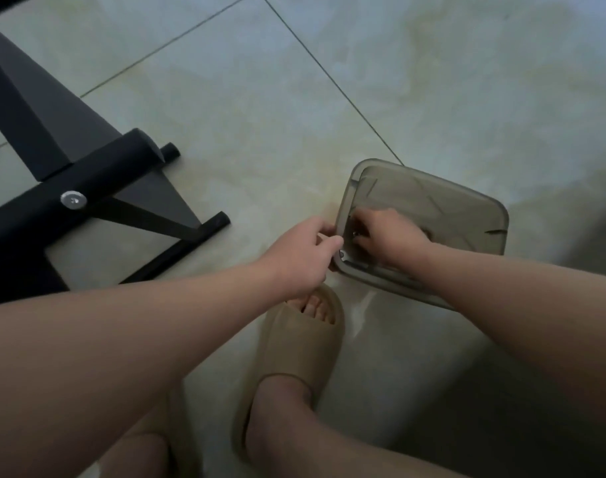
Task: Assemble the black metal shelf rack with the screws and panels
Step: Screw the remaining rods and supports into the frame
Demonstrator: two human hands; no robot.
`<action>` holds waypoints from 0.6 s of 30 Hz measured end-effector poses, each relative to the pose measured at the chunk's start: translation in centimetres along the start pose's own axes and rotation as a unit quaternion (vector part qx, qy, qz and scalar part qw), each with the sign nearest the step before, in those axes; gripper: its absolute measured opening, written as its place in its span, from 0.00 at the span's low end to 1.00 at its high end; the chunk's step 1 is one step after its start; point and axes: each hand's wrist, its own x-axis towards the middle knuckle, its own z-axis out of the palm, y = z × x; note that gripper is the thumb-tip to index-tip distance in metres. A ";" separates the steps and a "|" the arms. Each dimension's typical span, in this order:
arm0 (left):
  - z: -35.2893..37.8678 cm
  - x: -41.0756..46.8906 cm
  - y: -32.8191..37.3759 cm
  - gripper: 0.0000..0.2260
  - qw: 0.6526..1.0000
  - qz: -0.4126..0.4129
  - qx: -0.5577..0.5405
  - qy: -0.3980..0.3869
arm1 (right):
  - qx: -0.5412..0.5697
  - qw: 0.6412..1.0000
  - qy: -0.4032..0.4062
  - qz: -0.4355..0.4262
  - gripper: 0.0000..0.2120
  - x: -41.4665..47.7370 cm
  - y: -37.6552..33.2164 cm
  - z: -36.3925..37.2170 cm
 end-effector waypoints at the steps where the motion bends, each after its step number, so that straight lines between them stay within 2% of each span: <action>1: 0.0 0.0 -0.1 0.11 1.000 -0.001 -0.009 -0.001 | -0.006 1.000 0.002 -0.010 0.11 0.3 -0.2 0.2; 6: -0.2 0.0 0.0 0.10 1.000 -0.006 -0.007 -0.005 | -0.010 0.999 -0.006 -0.038 0.09 0.4 -0.8 0.1; 11: -1.5 -1.3 1.0 0.14 0.998 -0.045 0.049 -0.001 | -0.010 0.999 -0.004 -0.053 0.07 -2.1 -1.7 -2.0; 14: -3.6 -3.6 2.3 0.12 0.991 -0.075 0.111 -0.011 | 0.000 0.996 0.026 -0.087 0.06 -4.7 -3.0 -5.0; 18: -6.8 -8.1 5.5 0.14 0.989 -0.109 0.093 -0.022 | 0.016 0.987 0.090 -0.135 0.05 -8.6 -5.8 -10.1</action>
